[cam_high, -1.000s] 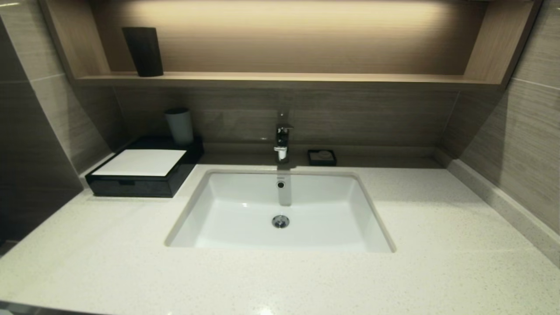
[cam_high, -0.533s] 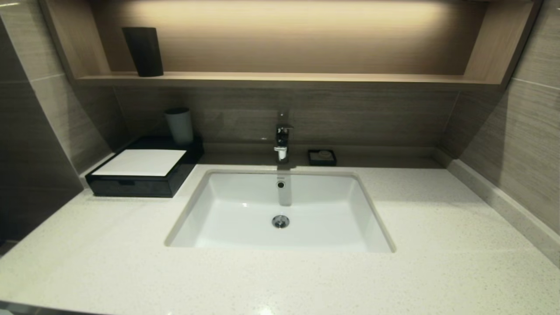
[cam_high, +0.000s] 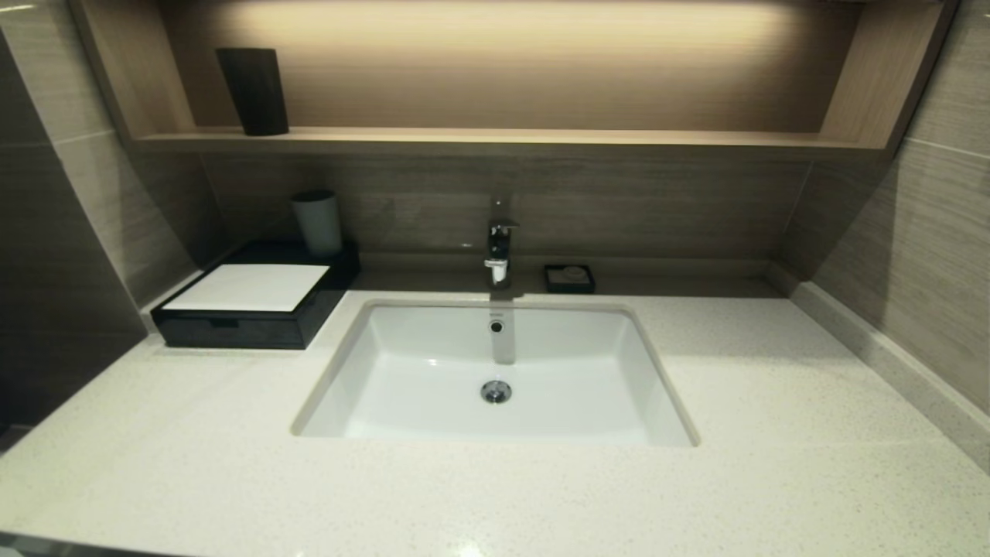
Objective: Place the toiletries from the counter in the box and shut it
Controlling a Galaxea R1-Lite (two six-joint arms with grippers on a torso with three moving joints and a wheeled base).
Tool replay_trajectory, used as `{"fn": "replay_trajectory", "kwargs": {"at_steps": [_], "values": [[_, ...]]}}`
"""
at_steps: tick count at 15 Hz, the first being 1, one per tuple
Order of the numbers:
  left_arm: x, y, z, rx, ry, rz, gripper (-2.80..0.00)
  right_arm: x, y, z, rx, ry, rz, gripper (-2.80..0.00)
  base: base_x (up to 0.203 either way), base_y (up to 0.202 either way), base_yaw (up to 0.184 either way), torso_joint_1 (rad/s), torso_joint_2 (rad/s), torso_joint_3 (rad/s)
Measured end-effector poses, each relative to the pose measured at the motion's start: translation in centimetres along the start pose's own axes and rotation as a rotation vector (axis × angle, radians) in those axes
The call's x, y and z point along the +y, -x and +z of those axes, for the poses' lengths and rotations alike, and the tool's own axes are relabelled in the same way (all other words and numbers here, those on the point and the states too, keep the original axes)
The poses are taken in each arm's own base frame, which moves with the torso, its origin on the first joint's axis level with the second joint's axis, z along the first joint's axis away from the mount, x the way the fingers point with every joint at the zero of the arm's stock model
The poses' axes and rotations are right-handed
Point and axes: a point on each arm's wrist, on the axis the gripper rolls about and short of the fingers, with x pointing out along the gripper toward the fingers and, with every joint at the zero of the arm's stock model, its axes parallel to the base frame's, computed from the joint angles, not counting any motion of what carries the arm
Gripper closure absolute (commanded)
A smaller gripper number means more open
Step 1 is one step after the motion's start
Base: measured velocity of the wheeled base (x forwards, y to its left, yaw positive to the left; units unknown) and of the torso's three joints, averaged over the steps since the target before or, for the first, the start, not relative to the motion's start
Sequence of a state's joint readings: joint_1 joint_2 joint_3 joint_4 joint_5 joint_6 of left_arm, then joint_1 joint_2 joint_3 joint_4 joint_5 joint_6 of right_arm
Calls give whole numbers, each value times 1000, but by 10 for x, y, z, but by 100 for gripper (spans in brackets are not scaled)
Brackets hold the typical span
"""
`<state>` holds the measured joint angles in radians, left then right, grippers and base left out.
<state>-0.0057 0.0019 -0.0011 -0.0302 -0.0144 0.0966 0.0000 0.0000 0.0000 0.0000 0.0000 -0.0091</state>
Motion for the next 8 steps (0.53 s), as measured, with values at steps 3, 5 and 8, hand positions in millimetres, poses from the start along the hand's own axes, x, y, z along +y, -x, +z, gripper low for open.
{"fn": "replay_trajectory", "kwargs": {"at_steps": [3,5,8], "values": [[0,0,0,-1,4,-2,0,0,0,0,0,0,0,0,0,0,0,0,0,0],[0,0,0,-8,12,-4,0,0,0,0,0,0,0,0,0,0,0,0,0,0],[0,0,0,-8,32,-1,0,0,0,0,0,-1,0,0,0,0,0,0,0,0]]}}
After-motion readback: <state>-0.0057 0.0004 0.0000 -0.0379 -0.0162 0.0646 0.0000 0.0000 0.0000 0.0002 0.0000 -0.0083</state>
